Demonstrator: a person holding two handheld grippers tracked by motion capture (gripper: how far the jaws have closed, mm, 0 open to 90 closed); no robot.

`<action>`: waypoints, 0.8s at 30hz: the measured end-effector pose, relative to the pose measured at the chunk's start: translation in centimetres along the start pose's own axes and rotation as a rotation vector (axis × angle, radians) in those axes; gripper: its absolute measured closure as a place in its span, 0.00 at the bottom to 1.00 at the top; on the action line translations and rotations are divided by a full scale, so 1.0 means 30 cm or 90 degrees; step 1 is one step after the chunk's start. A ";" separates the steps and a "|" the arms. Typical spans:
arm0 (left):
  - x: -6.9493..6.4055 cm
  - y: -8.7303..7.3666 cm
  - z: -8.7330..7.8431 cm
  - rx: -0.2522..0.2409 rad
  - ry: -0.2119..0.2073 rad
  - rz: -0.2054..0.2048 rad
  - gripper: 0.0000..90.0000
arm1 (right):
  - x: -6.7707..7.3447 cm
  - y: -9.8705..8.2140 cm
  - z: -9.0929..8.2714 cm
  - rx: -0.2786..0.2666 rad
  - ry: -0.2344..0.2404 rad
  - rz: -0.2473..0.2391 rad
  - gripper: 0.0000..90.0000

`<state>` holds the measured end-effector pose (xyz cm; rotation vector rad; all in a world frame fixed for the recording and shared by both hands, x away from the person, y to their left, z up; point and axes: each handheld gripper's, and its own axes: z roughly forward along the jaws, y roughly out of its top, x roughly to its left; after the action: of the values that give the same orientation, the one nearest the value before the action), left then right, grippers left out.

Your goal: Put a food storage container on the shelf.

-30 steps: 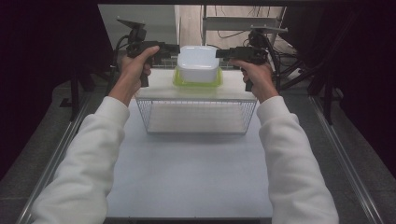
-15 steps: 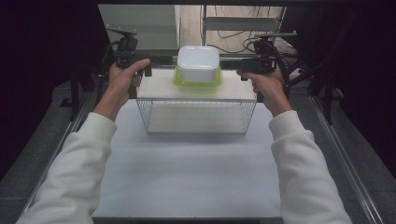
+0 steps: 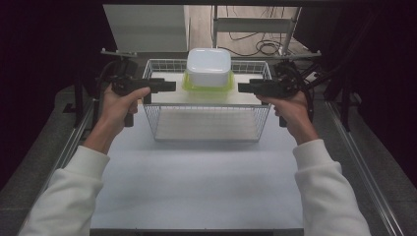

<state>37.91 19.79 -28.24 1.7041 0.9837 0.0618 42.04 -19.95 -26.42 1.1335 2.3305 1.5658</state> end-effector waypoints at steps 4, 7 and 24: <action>-0.021 -0.076 -0.013 0.017 0.023 0.021 0.35 | 0.008 -0.069 -0.045 0.003 -0.010 -0.018 0.41; -0.025 -0.135 -0.020 0.020 0.019 0.018 0.35 | 0.011 -0.139 -0.084 -0.002 -0.013 -0.029 0.41; -0.022 -0.454 0.012 0.089 0.066 0.002 0.34 | -0.046 -0.547 -0.107 0.070 -0.019 0.026 0.40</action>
<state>29.88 19.67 -39.26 1.8446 1.0842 0.0865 33.05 -26.31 -39.06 1.2259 2.4158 1.4378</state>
